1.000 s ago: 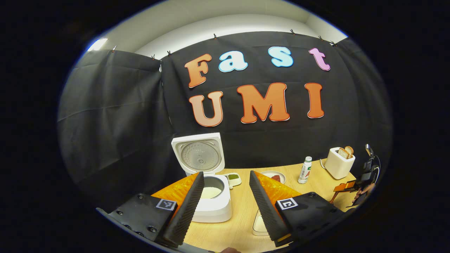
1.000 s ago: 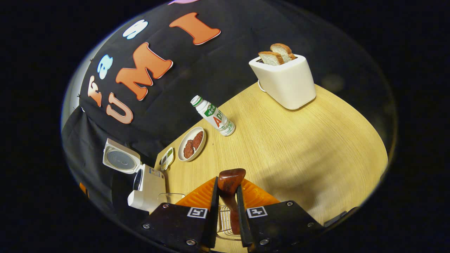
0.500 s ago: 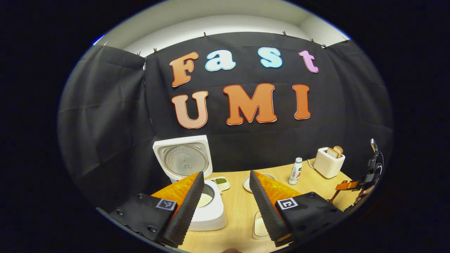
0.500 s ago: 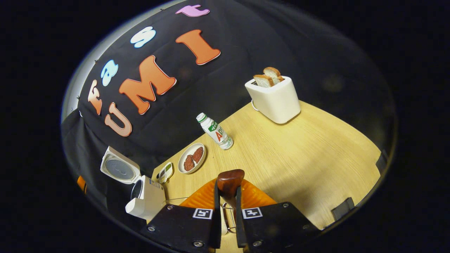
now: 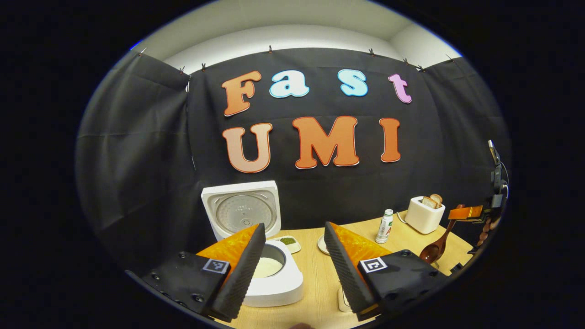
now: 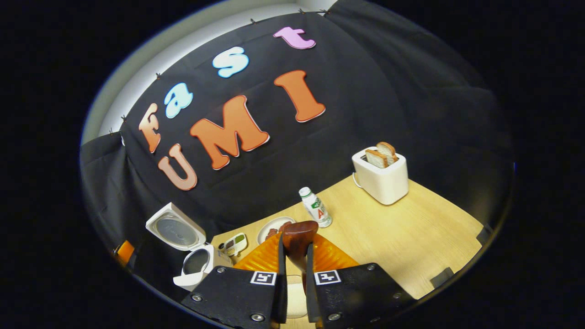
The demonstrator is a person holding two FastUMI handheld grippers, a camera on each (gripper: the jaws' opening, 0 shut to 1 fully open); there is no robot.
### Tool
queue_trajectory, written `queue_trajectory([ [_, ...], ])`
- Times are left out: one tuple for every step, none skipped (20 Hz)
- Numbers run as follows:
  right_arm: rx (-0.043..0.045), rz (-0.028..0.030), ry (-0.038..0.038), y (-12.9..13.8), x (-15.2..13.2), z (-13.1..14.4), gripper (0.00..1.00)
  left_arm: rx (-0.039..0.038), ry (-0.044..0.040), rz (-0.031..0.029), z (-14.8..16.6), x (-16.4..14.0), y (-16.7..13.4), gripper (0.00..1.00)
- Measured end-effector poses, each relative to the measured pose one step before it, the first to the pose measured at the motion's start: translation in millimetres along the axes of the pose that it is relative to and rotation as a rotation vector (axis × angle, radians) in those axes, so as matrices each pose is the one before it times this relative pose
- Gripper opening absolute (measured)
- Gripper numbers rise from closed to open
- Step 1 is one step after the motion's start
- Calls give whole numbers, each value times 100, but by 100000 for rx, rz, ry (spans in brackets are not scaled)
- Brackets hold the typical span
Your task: Close the left gripper, press the button to open the rice cooker; take a wooden spoon from the chopstick holder with the right hand, scoop a spoonful of rice and pour it into the rice cooker, then put the wooden spoon back into the chopstick holder.
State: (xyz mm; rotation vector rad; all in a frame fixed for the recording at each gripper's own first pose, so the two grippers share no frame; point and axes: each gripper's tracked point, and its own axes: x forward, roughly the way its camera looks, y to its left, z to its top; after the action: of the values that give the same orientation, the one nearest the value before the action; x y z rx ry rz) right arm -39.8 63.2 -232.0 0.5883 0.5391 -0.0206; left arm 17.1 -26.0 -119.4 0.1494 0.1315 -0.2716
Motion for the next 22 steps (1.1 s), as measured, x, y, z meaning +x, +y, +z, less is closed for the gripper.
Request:
queue_trajectory([
  [-1900, 1478, 532, 1189, 376, -769, 16, -671, 97, 86, -174, -161, 465, 88],
  [-2393, 675, 1711, 959, 430, -957, 16, -694, 184, -23, -89, -101, 513, 88],
  [-1938, 669, 1376, 805, 175, -1000, 16, -434, 96, -92, -118, -204, 425, 88],
  [-2124, 1006, 590, 1064, 346, -916, 16, -138, -234, 268, -72, -240, 508, 88],
  [-2007, 1115, 562, 975, 345, -905, 16, 117, -135, -102, -40, -317, 559, 88],
  [-2835, 306, 77, 715, 291, -914, 16, 342, -354, 281, 28, -334, 570, 88],
  [-3241, -99, -55, 558, 472, -836, 16, 229, 58, -88, -127, -225, 664, 88],
  [-4465, -836, -617, 349, 420, -756, 16, 225, 100, -253, -235, -284, 553, 88],
  [-4811, -1280, -313, 233, 431, -699, 16, -72, 452, -376, -148, -259, 568, 88],
  [-5049, -1849, 161, -26, 432, -712, 16, -606, 650, -523, -182, -227, 394, 85],
  [-4804, -1223, 178, 63, 308, -686, 16, -1007, 481, -557, -115, -213, 322, 85],
  [-4003, -650, 108, 26, 422, -432, 16, -896, 609, -559, -206, -308, 168, 88],
  [-2991, 667, 470, 469, 219, -453, 16, -459, -22, 981, 24, -317, 355, 88],
  [-2509, 809, 157, 361, 251, -435, 16, -96, -146, 1547, 52, -130, 446, 88],
  [-3557, 962, -180, 234, 167, -447, 16, -324, -525, 1858, 44, -152, 151, 88],
  [-4413, 1632, -1240, 374, 120, -305, 16, -1086, -8, 1311, -136, -289, -130, 88],
  [-3699, 1384, -1110, 513, 227, -284, 16, -1623, 161, 1449, -71, -274, -112, 88],
  [-3929, 956, -635, 520, 113, -385, 16, -1517, -108, 1142, -75, -232, -34, 88],
  [-3022, 850, -125, 353, 181, -601, 16, -1016, -30, 815, -143, -313, -58, 88],
  [-2422, 613, 582, 332, 81, -574, 16, -394, 422, 1174, -166, -199, 53, 88],
  [-1372, 650, 1409, 321, 143, -812, 16, 145, 733, 1456, -284, -239, 232, 85],
  [-499, 451, 1842, 363, 141, -928, 17, 154, 253, 1688, -42, -171, 399, 85],
])
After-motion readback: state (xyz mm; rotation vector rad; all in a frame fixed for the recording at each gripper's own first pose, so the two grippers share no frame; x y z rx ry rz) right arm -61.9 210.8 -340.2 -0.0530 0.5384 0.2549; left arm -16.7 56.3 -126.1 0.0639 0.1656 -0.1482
